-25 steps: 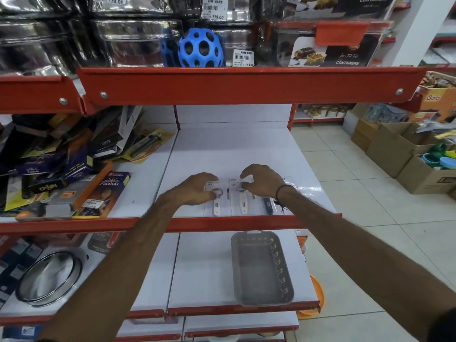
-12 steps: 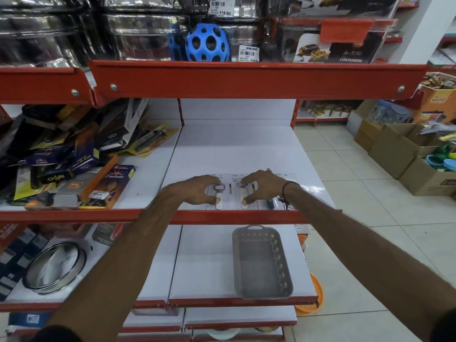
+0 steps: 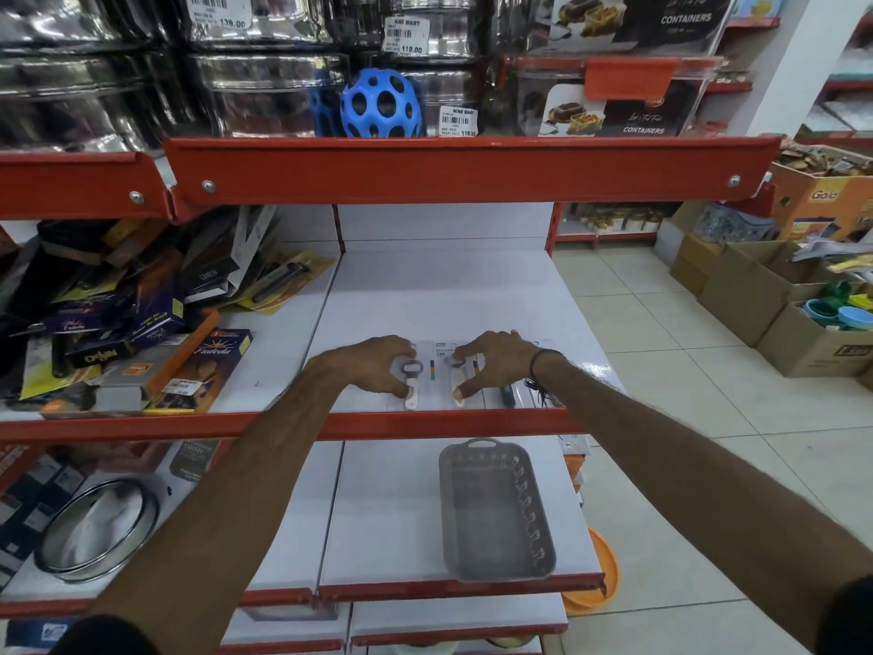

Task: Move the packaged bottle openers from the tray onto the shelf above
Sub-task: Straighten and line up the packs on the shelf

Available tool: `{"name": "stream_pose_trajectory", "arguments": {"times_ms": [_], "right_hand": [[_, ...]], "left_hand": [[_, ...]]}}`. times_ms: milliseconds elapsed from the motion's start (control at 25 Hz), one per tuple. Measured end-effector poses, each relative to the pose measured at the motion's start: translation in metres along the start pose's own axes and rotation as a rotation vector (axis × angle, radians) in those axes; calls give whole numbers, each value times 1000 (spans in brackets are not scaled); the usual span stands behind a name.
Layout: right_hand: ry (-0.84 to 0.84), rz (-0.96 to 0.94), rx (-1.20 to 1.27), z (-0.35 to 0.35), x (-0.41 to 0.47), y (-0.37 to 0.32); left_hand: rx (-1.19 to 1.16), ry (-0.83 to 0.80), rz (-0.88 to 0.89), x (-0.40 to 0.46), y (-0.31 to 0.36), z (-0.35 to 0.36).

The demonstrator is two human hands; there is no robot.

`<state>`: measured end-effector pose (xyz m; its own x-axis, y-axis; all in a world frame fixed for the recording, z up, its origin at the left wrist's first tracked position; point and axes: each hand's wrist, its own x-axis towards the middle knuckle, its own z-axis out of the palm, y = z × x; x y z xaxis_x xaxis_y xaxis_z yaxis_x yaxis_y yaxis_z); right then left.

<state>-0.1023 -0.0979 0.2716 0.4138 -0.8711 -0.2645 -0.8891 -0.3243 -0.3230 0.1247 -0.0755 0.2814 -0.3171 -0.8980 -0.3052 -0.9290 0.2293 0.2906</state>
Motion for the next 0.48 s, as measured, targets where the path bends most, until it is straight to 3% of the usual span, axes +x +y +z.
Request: {"name": "stream_pose_trajectory", "arguments": {"times_ms": [160,480], "right_hand": [[61,-8,193,-22,-11,15],[-4,60,-29,-25,-26,58]], "left_hand": [[-78,59,30,6,12,-1],[-20,69,89,23,52,21]]}}
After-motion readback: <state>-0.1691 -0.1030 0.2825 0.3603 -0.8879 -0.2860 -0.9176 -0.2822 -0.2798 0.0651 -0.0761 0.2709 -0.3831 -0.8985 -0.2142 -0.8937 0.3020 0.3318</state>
